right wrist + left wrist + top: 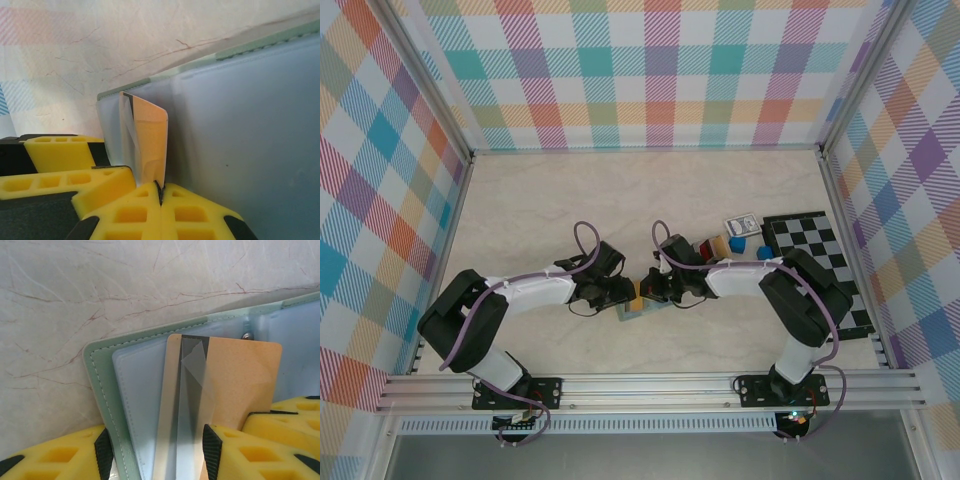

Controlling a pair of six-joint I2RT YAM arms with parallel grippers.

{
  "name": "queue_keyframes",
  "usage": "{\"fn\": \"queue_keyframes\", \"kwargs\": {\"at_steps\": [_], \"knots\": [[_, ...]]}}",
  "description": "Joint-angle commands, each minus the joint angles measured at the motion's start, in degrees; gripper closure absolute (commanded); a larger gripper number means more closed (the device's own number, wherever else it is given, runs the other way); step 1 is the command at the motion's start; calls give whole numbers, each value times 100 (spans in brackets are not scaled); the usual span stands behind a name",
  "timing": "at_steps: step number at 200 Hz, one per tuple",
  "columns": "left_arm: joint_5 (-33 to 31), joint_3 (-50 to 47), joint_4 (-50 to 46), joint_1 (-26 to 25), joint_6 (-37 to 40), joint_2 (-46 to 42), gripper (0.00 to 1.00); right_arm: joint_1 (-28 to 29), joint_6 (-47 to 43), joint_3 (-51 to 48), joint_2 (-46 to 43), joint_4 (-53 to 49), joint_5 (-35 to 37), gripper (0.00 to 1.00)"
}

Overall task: Put the credit cards into the card holder
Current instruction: Insert the credit card into the card slot.

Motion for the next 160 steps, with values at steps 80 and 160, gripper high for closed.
{"fn": "queue_keyframes", "kwargs": {"at_steps": [80,160], "knots": [[-64,-110,253,275,-262,-173,55,-254,-878,-117,-333,-967,-478,97],[326,105,518,282,-119,118,56,-240,-728,322,424,-282,-1184,96]]}}
